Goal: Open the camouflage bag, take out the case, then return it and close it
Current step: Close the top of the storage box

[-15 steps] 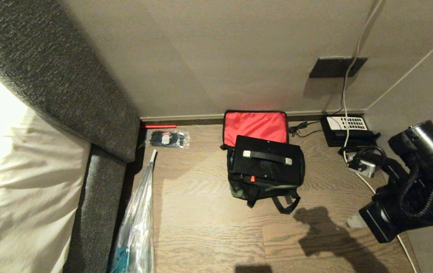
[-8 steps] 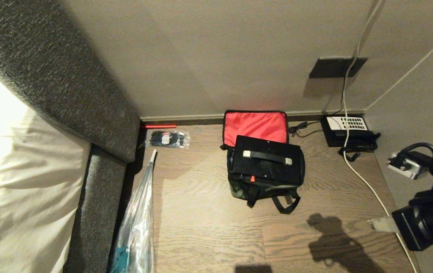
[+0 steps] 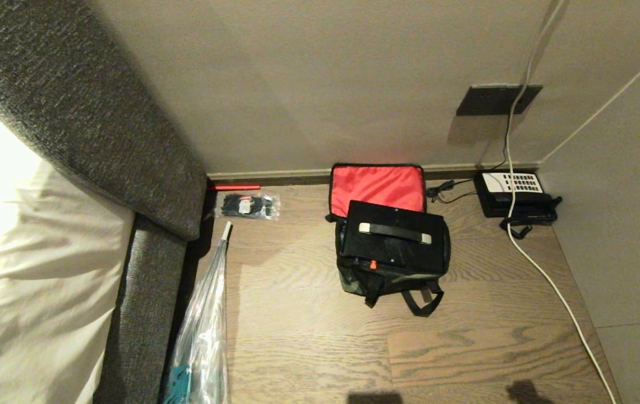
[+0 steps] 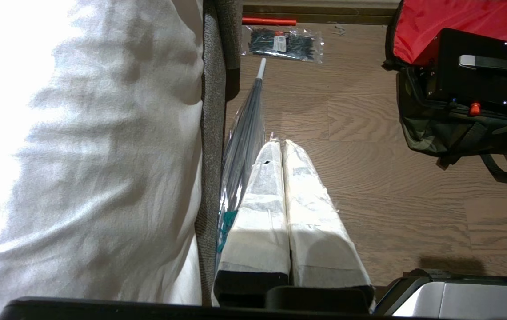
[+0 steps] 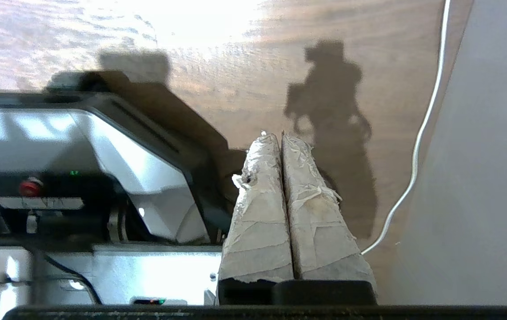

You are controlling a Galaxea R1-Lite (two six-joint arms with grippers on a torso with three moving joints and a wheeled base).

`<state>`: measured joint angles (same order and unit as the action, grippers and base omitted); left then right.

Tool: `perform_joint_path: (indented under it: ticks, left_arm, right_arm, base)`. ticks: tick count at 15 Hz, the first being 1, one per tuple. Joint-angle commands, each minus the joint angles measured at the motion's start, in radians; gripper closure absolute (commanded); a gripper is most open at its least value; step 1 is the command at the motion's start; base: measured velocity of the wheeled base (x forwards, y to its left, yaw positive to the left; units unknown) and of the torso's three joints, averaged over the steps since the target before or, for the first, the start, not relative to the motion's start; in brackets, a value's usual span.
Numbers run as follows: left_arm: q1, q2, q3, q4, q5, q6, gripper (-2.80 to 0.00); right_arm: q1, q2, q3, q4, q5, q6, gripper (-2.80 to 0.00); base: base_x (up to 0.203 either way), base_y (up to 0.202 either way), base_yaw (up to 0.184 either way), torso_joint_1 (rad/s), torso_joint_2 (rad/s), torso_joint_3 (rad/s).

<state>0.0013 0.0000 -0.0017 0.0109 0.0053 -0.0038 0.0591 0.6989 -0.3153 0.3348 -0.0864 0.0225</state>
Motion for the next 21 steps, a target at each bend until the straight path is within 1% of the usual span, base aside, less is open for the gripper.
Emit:
perform_joint_path:
  ticks: [1,3,4,5,6,7,8,9,12,21]
  left_arm:
    - [0.000,-0.002,0.000,0.000,0.001,-0.001,0.00]
    - [0.000,-0.002,0.000,0.000,0.001,0.001,0.00]
    - [0.000,-0.002,0.000,0.000,0.001,-0.001,0.00]
    - [0.000,-0.002,0.000,0.000,0.001,-0.001,0.00]
    - [0.000,-0.002,0.000,0.000,0.001,-0.001,0.00]
    - [0.000,-0.002,0.000,0.000,0.001,-0.001,0.00]
    - [0.000,-0.002,0.000,0.000,-0.001,0.001,0.00]
    - [0.000,-0.002,0.000,0.000,0.001,0.001,0.00]
    - [0.000,-0.002,0.000,0.000,0.001,0.001,0.00]
    - [0.000,-0.002,0.000,-0.002,-0.001,0.008,0.00]
  right_arm:
    - [-0.055,-0.266,0.127,-0.068,0.003,-0.017,0.00]
    - [-0.096,-0.409,0.202,-0.145,0.022,-0.028,0.00]
    - [-0.110,-0.452,0.219,-0.166,0.037,-0.028,0.00]
    - [-0.122,-0.469,0.251,-0.209,0.052,-0.017,0.00]
    - [-0.122,-0.472,0.274,-0.263,0.060,0.027,0.00]
    - [-0.105,-0.502,0.278,-0.271,0.061,0.040,0.00]
    - [-0.070,-0.534,0.279,-0.271,0.065,0.020,0.00]
    - [-0.055,-0.567,0.280,-0.269,0.069,-0.017,0.00]
    - [-0.055,-0.718,0.290,-0.280,0.074,-0.029,0.00]
    - [-0.055,-0.723,0.295,-0.287,0.074,-0.018,0.00]
  base:
    - [0.000,0.000,0.000,0.000,0.00,0.000]
    - [0.000,0.000,0.000,0.000,0.00,0.000]
    - [0.000,0.000,0.000,0.000,0.00,0.000]
    - [0.000,0.000,0.000,0.000,0.00,0.000]
    - [0.000,0.000,0.000,0.000,0.00,0.000]
    - [0.000,0.000,0.000,0.000,0.00,0.000]
    - [0.000,0.000,0.000,0.000,0.00,0.000]
    - [0.000,0.000,0.000,0.000,0.00,0.000]
    - [0.000,0.000,0.000,0.000,0.00,0.000]
    - [0.000,0.000,0.000,0.000,0.00,0.000]
